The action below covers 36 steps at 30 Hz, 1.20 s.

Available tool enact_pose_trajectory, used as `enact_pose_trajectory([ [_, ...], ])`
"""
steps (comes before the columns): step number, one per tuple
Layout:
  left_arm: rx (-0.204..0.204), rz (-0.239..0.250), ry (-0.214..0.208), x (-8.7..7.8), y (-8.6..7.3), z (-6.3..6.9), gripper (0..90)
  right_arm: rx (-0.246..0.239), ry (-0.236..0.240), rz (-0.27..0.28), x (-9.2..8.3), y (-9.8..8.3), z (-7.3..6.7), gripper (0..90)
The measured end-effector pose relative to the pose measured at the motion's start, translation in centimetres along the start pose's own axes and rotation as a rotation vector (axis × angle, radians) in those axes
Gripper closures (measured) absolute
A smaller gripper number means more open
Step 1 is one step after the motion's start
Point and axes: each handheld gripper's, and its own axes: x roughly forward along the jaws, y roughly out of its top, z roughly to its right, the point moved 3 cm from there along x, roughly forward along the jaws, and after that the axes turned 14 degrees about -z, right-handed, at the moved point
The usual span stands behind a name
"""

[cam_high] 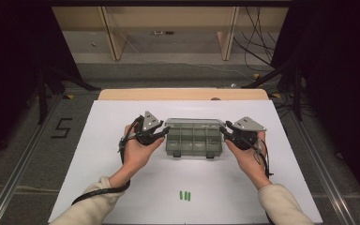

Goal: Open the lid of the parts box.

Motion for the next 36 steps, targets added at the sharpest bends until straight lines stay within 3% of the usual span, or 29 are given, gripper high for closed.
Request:
enact_pose_trajectory([
  [1, -0.006, 0.000, 0.000, 0.0, 0.1, 0.1, 72.6, -0.005, -0.007, 0.005, 0.1, 0.2, -0.1, 69.1],
  [2, -0.031, 0.001, -0.012, 0.0, 0.1, 0.3, 72.6, -0.005, -0.007, 0.005, 0.1, 0.2, -0.1, 69.1],
  [3, -0.008, 0.014, 0.011, 0.0, 0.3, 0.0, 74.1, -0.005, -0.006, 0.010, 0.1, 0.4, -0.2, 69.4],
  [9, -0.033, 0.012, 0.027, -0.1, 0.7, 0.0, 78.8, -0.007, -0.048, 0.030, 0.2, 1.2, 0.0, 72.1],
  [13, -0.022, 0.015, 0.046, -0.1, 1.1, -0.3, 81.1, 0.011, -0.055, 0.041, 0.2, 1.5, 0.1, 74.2],
  [22, -0.034, 0.021, 0.063, 0.0, 1.7, -0.7, 82.5, 0.023, -0.078, 0.060, 0.4, 2.3, 0.6, 80.1],
  [26, -0.038, 0.021, 0.062, 0.1, 1.8, -0.8, 82.7, 0.039, -0.074, 0.053, 0.4, 2.4, 0.5, 80.4],
  [29, -0.045, 0.024, 0.061, 0.1, 2.0, -0.8, 82.7, 0.050, -0.081, 0.055, 0.6, 2.6, 0.7, 74.9],
  [36, -0.049, 0.023, 0.063, 0.1, 2.1, -1.0, 82.8, 0.043, -0.091, 0.063, 0.8, 2.9, 0.7, 80.0],
])
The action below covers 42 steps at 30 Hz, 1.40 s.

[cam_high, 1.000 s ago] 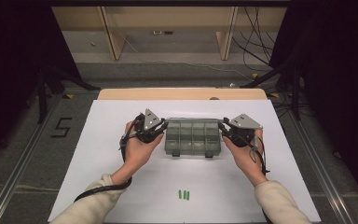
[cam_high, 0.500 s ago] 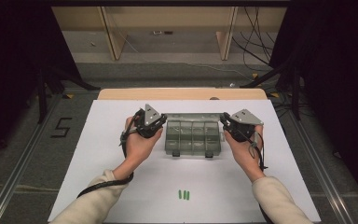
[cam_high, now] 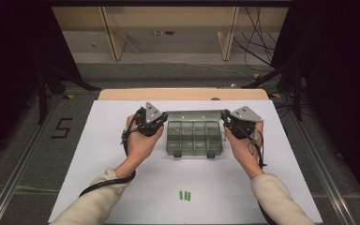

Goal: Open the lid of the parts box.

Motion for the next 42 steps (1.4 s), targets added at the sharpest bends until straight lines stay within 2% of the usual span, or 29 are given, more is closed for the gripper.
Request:
enact_pose_trajectory([
  [6, -0.011, 0.003, 0.000, 0.01, 0.07, -0.15, 82.9, 0.010, -0.024, 0.009, 0.23, 0.32, 0.14, 84.9],
  [8, -0.014, 0.005, 0.001, 0.03, 0.11, -0.21, 83.0, 0.010, -0.014, 0.003, 0.23, 0.34, 0.10, 85.0],
  [39, 0.002, 0.006, 0.000, 0.46, 0.76, -0.69, 84.1, 0.036, -0.032, -0.034, -0.08, 0.29, -0.01, 86.2],
  [40, -0.008, 0.005, -0.005, 0.49, 0.75, -0.64, 84.1, 0.038, -0.036, -0.031, -0.08, 0.29, -0.06, 86.2],
  [42, 0.004, 0.006, -0.001, 0.50, 0.78, -0.75, 84.2, 0.040, -0.036, -0.032, -0.12, 0.28, -0.11, 86.2],
])
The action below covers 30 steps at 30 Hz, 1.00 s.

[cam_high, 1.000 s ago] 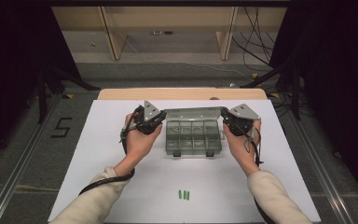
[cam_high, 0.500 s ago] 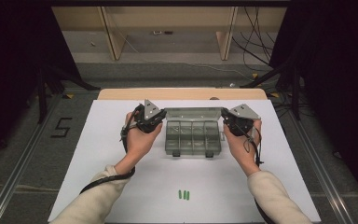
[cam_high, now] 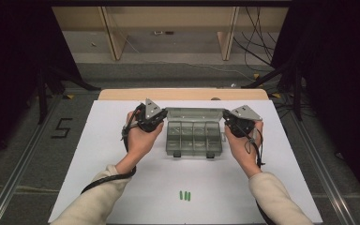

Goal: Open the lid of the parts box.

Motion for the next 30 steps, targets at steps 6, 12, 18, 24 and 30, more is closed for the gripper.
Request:
enact_pose_trajectory([
  [6, -0.001, 0.002, 0.000, 0.10, 0.04, -0.10, 84.3, 0.000, 0.006, -0.008, -0.14, 0.01, -0.06, 86.2],
  [12, -0.004, 0.002, 0.000, 0.18, 0.24, -0.19, 84.4, 0.007, 0.000, -0.004, -0.06, 0.02, 0.00, 86.2],
  [18, -0.010, 0.003, -0.002, 0.28, 0.37, -0.28, 84.5, 0.007, 0.009, -0.005, -0.01, 0.10, 0.10, 86.1],
  [24, -0.008, 0.001, -0.005, 0.40, 0.55, -0.42, 84.5, 0.016, 0.019, -0.006, 0.07, 0.19, 0.17, 86.1],
  [30, -0.012, -0.002, -0.006, 0.54, 0.71, -0.49, 84.5, 0.011, 0.016, -0.010, 0.08, 0.29, 0.39, 86.1],
])
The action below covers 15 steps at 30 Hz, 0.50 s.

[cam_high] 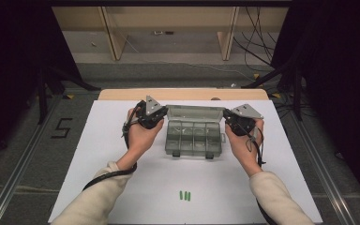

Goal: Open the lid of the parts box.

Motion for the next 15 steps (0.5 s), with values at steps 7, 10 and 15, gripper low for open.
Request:
enact_pose_trajectory([
  [7, 0.003, -0.006, -0.001, 0.17, 0.26, -0.25, 84.4, 0.024, 0.005, 0.003, 0.29, 0.30, 0.00, 86.3],
  [10, -0.004, -0.004, -0.002, 0.29, 0.41, -0.29, 84.4, 0.021, -0.003, 0.004, 0.39, 0.44, 0.13, 86.3],
  [15, -0.017, -0.005, -0.006, 0.45, 0.56, -0.41, 84.4, 0.023, 0.005, 0.006, 0.56, 0.61, 0.23, 86.3],
])
